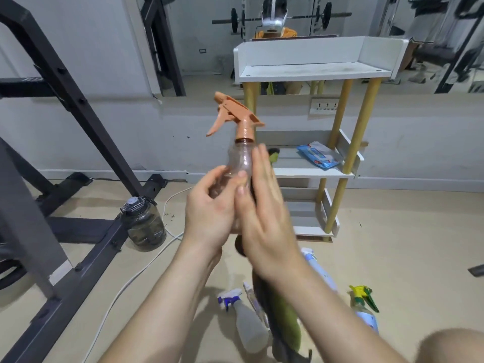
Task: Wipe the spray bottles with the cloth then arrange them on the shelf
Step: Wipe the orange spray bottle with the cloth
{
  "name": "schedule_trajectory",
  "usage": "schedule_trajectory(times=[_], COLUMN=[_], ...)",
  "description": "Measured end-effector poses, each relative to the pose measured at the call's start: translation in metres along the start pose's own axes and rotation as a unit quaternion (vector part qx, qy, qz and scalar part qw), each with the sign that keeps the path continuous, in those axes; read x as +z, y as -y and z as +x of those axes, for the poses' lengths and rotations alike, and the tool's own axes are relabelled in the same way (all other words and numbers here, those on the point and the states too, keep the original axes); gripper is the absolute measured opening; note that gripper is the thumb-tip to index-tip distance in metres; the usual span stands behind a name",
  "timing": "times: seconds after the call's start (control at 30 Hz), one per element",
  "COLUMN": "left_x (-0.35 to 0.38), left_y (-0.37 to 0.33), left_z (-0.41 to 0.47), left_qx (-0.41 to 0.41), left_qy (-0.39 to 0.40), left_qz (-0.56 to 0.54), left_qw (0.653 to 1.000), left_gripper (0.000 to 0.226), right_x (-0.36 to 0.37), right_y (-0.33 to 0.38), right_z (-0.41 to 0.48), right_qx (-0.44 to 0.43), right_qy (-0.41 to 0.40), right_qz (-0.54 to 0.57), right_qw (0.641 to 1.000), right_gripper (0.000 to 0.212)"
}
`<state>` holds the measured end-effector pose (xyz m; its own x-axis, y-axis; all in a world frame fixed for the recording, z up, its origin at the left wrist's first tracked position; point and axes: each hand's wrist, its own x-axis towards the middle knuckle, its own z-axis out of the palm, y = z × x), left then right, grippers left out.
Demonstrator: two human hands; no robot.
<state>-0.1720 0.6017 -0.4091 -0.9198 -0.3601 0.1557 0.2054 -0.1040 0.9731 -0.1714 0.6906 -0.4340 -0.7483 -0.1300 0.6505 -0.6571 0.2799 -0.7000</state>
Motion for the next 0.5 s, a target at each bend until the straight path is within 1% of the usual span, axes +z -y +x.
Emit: schedule_trajectory(times=[0.07, 0.1, 0.17, 0.2, 0.23, 0.27, 0.3, 0.33, 0.37, 0.4, 0.43, 0.47, 0.5], left_x=[-0.004, -0.005, -0.005, -0.005, -0.005, -0.005, -0.005, -0.005, -0.005, -0.006, -0.007, -0.008, -0.01], left_y=[-0.002, -0.003, -0.005, -0.005, -0.005, -0.006, -0.006, -0.006, -0.005, -0.003, -0.001, 0.001, 0.005], left_z=[0.004, 0.004, 0.001, -0.001, -0.004, -0.007, -0.01, -0.011, -0.011, -0.009, -0.006, -0.003, 0.0], left_qx=[-0.001, -0.003, -0.018, -0.028, -0.041, -0.056, -0.068, -0.069, -0.061, -0.044, -0.026, 0.001, 0.035], left_qy=[-0.002, 0.011, 0.054, 0.08, 0.11, 0.138, 0.164, 0.175, 0.172, 0.152, 0.123, 0.088, 0.056], left_qz=[-0.022, -0.023, -0.035, -0.041, -0.048, -0.051, -0.061, -0.069, -0.079, -0.082, -0.078, -0.055, -0.007], left_qw=[1.0, 1.0, 0.998, 0.996, 0.992, 0.988, 0.982, 0.98, 0.98, 0.984, 0.989, 0.995, 0.998], left_gripper=[0.028, 0.025, 0.022, 0.024, 0.029, 0.035, 0.039, 0.038, 0.035, 0.029, 0.022, 0.014, 0.006], right_x=[0.006, 0.005, -0.001, -0.007, -0.017, -0.026, -0.031, -0.034, -0.033, -0.03, -0.026, -0.023, -0.02], right_y=[0.006, 0.013, 0.012, 0.01, 0.009, 0.007, 0.005, 0.006, 0.008, 0.01, 0.014, 0.015, 0.017], right_z=[-0.021, -0.021, 0.001, 0.019, 0.037, 0.049, 0.052, 0.049, 0.041, 0.029, 0.017, 0.008, 0.003], right_qx=[0.016, 0.044, 0.151, 0.217, 0.274, 0.316, 0.343, 0.349, 0.346, 0.333, 0.316, 0.307, 0.295], right_qy=[0.004, 0.005, -0.01, -0.022, -0.031, -0.036, -0.04, -0.046, -0.049, -0.074, -0.107, -0.132, -0.155], right_qz=[0.012, 0.031, 0.08, 0.113, 0.168, 0.245, 0.299, 0.308, 0.288, 0.271, 0.276, 0.291, 0.296], right_qw=[1.0, 0.999, 0.985, 0.969, 0.947, 0.916, 0.889, 0.884, 0.891, 0.9, 0.901, 0.897, 0.895], right_gripper=[0.06, 0.062, 0.069, 0.071, 0.069, 0.064, 0.058, 0.056, 0.056, 0.055, 0.053, 0.05, 0.049])
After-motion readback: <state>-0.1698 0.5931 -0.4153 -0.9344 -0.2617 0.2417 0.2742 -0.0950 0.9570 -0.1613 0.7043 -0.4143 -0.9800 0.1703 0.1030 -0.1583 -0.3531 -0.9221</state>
